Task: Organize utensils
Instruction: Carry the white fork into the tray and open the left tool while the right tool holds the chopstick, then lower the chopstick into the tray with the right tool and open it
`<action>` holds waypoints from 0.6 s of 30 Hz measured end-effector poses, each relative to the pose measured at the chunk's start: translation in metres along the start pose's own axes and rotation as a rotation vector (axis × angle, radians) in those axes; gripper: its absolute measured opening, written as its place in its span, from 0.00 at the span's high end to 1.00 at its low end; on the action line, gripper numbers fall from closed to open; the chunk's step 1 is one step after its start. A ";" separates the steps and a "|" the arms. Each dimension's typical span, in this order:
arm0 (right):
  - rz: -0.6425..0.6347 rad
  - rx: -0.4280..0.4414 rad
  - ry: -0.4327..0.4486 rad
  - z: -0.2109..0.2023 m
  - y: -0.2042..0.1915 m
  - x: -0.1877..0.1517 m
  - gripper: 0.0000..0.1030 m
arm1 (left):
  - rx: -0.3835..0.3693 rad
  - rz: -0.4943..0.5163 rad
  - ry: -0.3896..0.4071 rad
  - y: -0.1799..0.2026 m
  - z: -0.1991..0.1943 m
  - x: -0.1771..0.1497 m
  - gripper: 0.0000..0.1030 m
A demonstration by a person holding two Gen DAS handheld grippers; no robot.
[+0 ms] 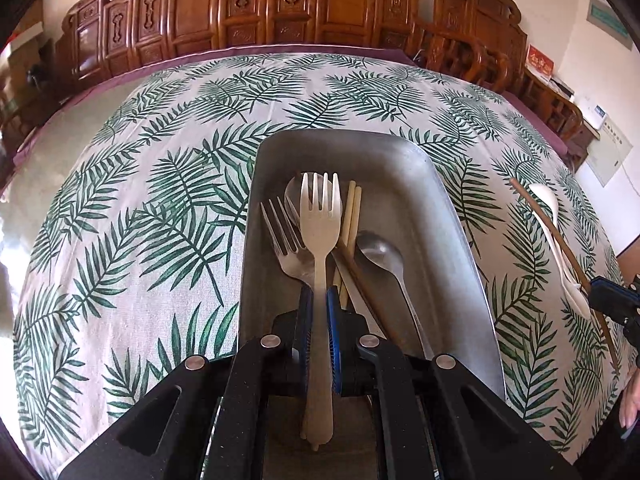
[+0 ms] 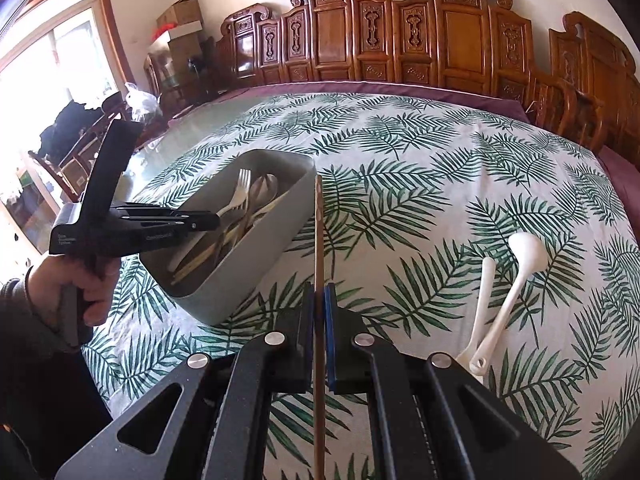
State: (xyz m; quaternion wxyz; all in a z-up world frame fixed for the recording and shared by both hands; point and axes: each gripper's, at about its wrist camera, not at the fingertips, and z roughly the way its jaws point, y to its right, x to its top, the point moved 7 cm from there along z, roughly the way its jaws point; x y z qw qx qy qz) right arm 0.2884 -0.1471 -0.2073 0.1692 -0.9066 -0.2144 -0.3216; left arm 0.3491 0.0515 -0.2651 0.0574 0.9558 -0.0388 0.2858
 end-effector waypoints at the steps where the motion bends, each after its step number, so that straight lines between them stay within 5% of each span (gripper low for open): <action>1: -0.006 -0.003 0.000 0.000 -0.003 0.001 0.94 | -0.002 -0.003 -0.001 0.000 0.000 0.000 0.93; 8: -0.012 0.005 0.006 0.003 -0.021 0.012 0.94 | -0.030 -0.025 0.027 -0.003 -0.011 0.009 0.90; 18: 0.024 0.041 0.022 0.016 -0.049 0.037 0.94 | -0.036 -0.011 0.108 -0.013 -0.044 0.025 0.59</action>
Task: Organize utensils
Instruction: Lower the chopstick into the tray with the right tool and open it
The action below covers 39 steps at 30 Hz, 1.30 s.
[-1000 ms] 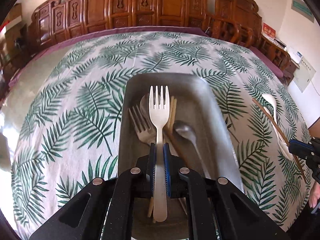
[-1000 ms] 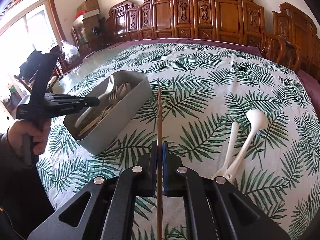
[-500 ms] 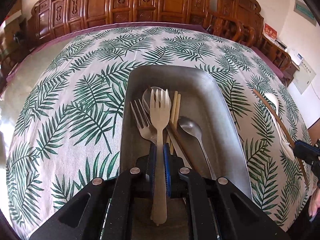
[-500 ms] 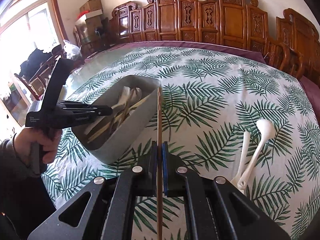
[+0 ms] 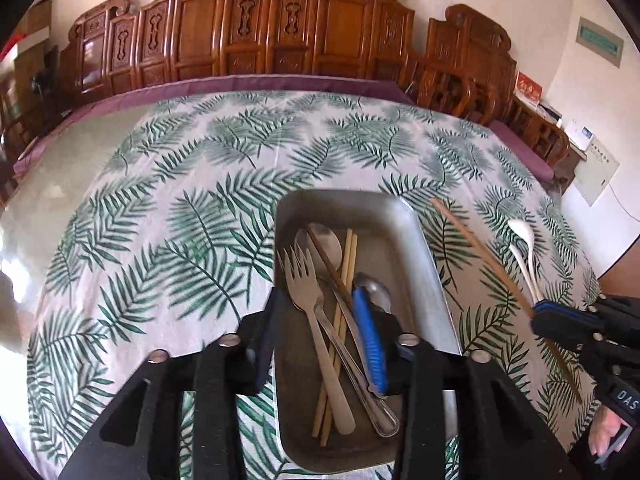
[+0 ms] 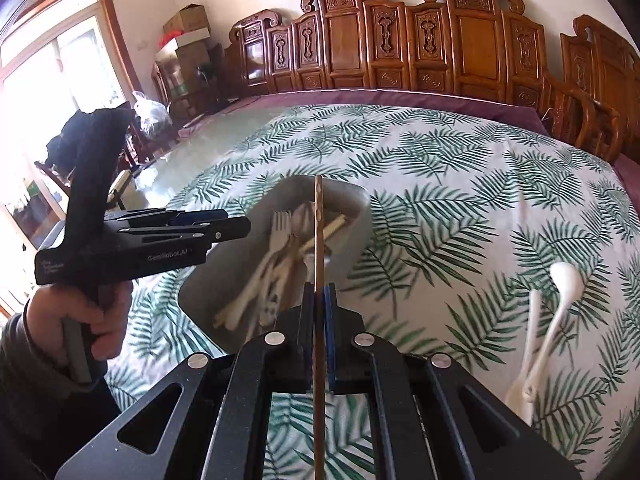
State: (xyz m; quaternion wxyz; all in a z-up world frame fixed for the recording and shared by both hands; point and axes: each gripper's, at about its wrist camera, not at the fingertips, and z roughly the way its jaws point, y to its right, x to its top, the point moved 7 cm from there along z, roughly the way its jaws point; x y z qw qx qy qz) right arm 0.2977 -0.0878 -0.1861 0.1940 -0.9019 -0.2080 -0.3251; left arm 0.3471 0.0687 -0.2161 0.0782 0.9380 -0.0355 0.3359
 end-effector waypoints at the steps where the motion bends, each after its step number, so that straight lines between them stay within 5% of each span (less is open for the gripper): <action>1: 0.003 0.002 0.002 0.002 -0.003 0.002 0.94 | 0.007 0.004 0.007 -0.001 -0.002 0.002 0.56; 5: 0.029 0.019 0.005 0.012 -0.008 0.012 0.94 | 0.023 0.003 0.038 -0.009 -0.011 0.009 0.30; 9: 0.055 0.036 0.005 0.025 -0.013 0.020 0.94 | 0.034 -0.005 0.051 -0.017 -0.015 0.013 0.17; 24: 0.156 0.072 -0.008 0.076 -0.022 0.040 0.94 | 0.070 -0.084 0.082 -0.060 -0.025 0.024 0.10; 39: 0.162 0.051 -0.086 0.112 -0.032 0.021 0.94 | 0.067 -0.094 0.086 -0.067 -0.028 0.025 0.10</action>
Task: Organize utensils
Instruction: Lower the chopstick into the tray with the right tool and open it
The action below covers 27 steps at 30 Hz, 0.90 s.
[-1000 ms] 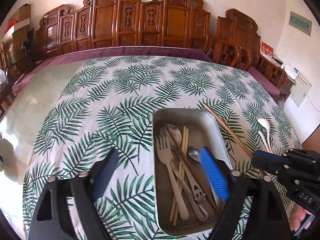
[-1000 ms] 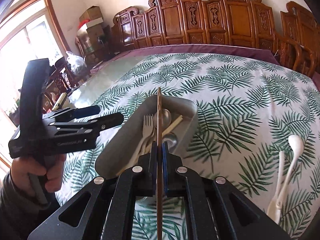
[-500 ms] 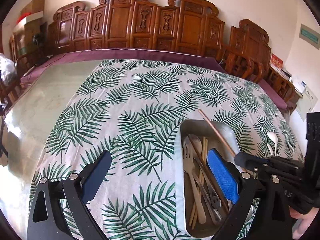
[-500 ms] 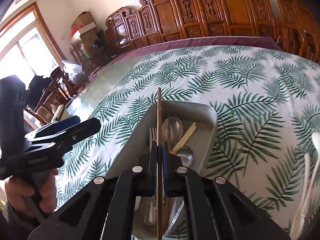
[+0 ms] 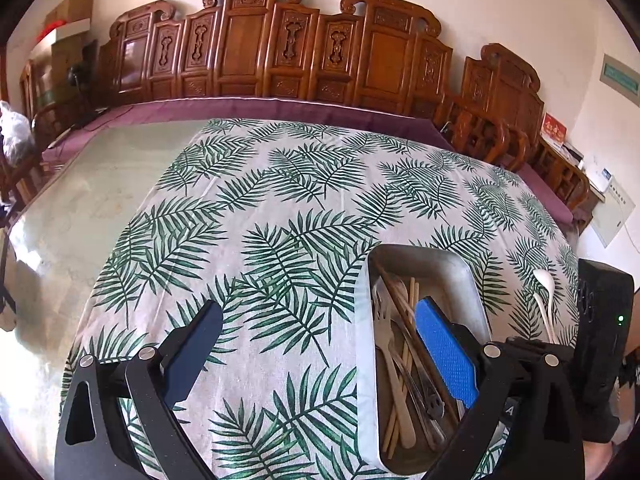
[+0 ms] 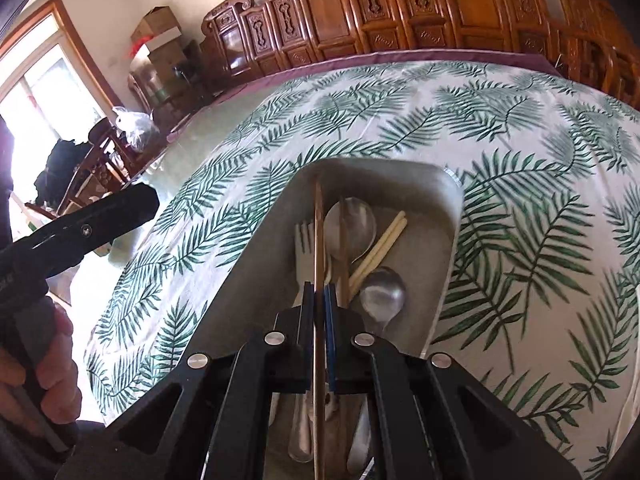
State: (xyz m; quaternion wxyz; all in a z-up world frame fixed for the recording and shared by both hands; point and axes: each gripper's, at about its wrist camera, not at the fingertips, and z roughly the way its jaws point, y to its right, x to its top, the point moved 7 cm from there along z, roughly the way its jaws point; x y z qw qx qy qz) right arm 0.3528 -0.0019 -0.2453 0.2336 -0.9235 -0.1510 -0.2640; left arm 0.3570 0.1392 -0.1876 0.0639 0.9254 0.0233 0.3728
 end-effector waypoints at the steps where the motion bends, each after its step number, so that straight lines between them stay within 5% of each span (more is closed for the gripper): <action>1: 0.006 0.006 -0.006 0.002 -0.001 -0.001 0.94 | 0.001 0.000 -0.001 0.000 0.000 0.000 0.10; 16: -0.045 0.027 0.015 -0.015 -0.002 0.001 0.90 | -0.004 0.006 -0.001 0.005 -0.001 -0.001 0.10; 27: -0.131 -0.131 0.120 -0.099 0.046 -0.004 0.90 | -0.058 0.052 0.006 0.044 -0.008 -0.009 0.10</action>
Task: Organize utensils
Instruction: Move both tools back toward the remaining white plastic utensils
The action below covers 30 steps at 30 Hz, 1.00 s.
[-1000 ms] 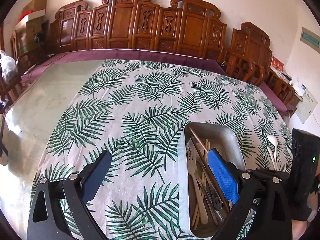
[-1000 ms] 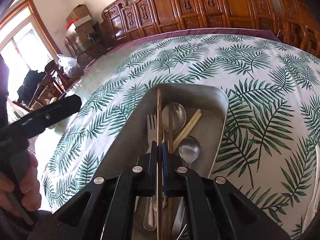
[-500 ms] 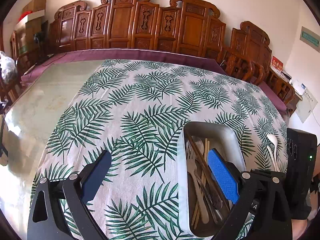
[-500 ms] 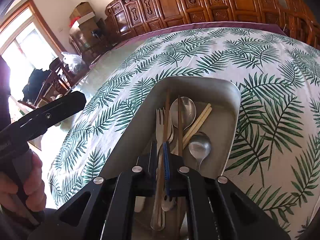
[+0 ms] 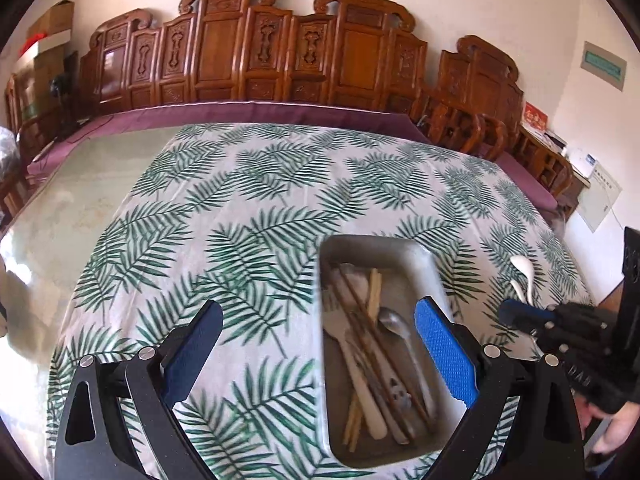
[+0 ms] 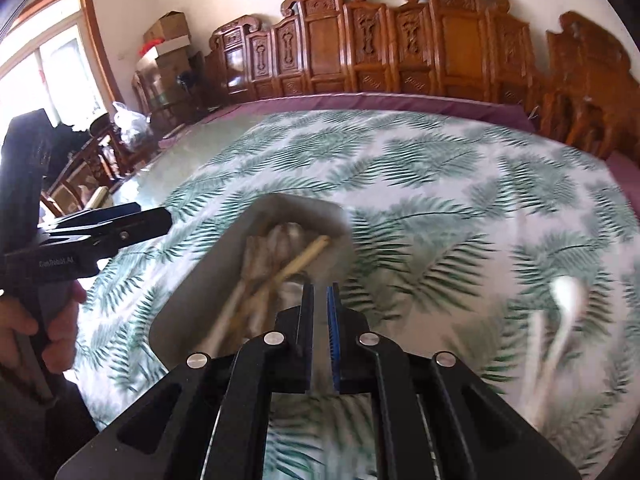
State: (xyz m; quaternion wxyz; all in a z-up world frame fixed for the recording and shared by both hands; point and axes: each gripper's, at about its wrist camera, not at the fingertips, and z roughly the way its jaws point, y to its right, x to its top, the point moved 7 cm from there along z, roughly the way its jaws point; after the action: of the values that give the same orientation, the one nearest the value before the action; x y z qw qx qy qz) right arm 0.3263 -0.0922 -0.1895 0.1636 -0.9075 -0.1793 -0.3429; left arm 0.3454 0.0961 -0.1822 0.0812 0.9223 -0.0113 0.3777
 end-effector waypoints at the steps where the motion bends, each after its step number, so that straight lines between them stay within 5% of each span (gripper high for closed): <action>1: -0.004 -0.011 0.002 -0.005 0.005 -0.001 0.90 | -0.005 0.003 0.003 0.004 -0.001 0.000 0.10; 6: -0.031 -0.092 0.017 -0.035 0.042 -0.008 0.89 | -0.020 0.020 0.011 0.027 -0.004 -0.004 0.10; 15: 0.021 -0.226 0.028 -0.063 0.127 -0.028 0.63 | -0.043 0.037 0.020 0.069 -0.004 -0.012 0.10; 21: 0.093 -0.276 0.007 -0.046 0.174 -0.041 0.60 | -0.048 0.069 0.008 0.097 -0.001 -0.019 0.10; 30: 0.166 -0.235 -0.078 0.009 0.205 -0.058 0.59 | -0.041 0.123 -0.009 0.135 0.003 -0.033 0.10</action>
State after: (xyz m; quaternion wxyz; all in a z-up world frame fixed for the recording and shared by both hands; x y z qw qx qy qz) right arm 0.3798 -0.2816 -0.2709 0.0768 -0.9447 -0.0683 -0.3113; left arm 0.3128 -0.0391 -0.1880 0.0767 0.9197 -0.0758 0.3776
